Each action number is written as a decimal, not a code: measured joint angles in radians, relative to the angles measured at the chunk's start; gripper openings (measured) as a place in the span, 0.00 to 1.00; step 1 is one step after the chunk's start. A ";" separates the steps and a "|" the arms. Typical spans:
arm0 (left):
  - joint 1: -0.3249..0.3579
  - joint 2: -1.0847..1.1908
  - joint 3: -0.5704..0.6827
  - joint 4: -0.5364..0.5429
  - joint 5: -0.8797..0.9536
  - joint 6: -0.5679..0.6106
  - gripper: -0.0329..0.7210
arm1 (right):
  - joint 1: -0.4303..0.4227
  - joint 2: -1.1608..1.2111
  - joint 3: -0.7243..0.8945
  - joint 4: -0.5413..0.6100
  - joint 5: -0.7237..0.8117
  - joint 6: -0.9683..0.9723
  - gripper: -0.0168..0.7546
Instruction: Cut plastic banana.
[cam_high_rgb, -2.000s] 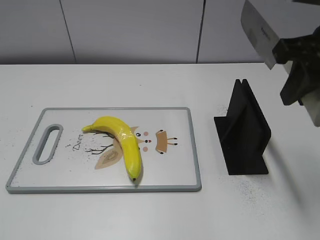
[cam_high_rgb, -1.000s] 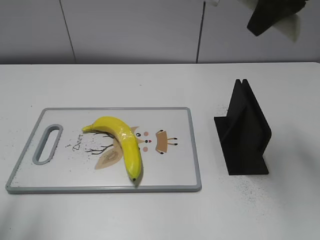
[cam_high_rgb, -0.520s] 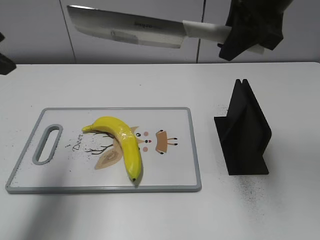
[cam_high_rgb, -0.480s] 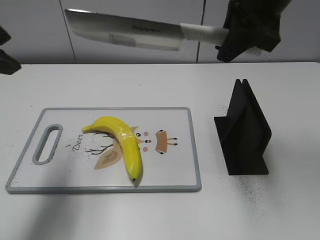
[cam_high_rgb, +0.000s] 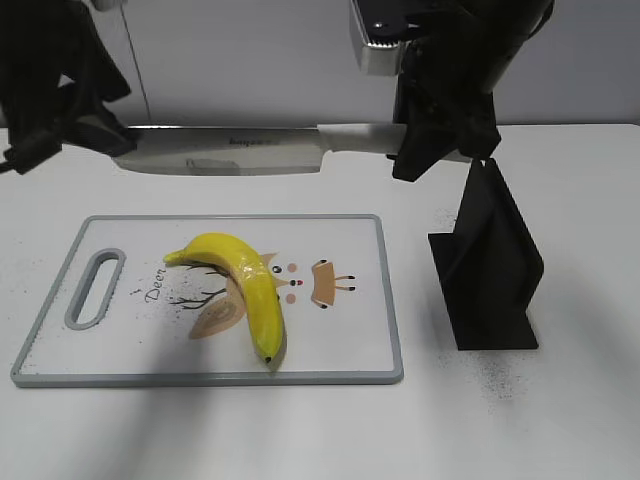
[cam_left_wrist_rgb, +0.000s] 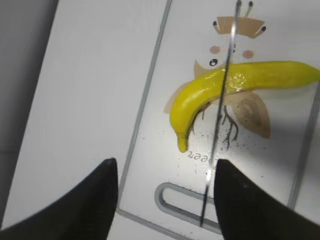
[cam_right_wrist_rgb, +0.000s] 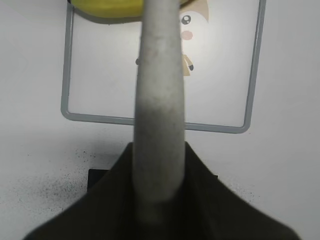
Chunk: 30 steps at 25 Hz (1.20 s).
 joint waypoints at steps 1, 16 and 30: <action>-0.005 0.018 -0.003 0.000 0.007 0.002 0.79 | 0.000 0.000 -0.002 0.001 0.000 -0.001 0.23; -0.034 0.120 -0.005 0.001 0.035 0.008 0.06 | 0.000 0.057 -0.014 0.023 -0.029 -0.047 0.23; -0.033 0.403 0.164 -0.114 -0.231 0.010 0.05 | 0.000 0.306 -0.014 0.000 -0.085 -0.061 0.23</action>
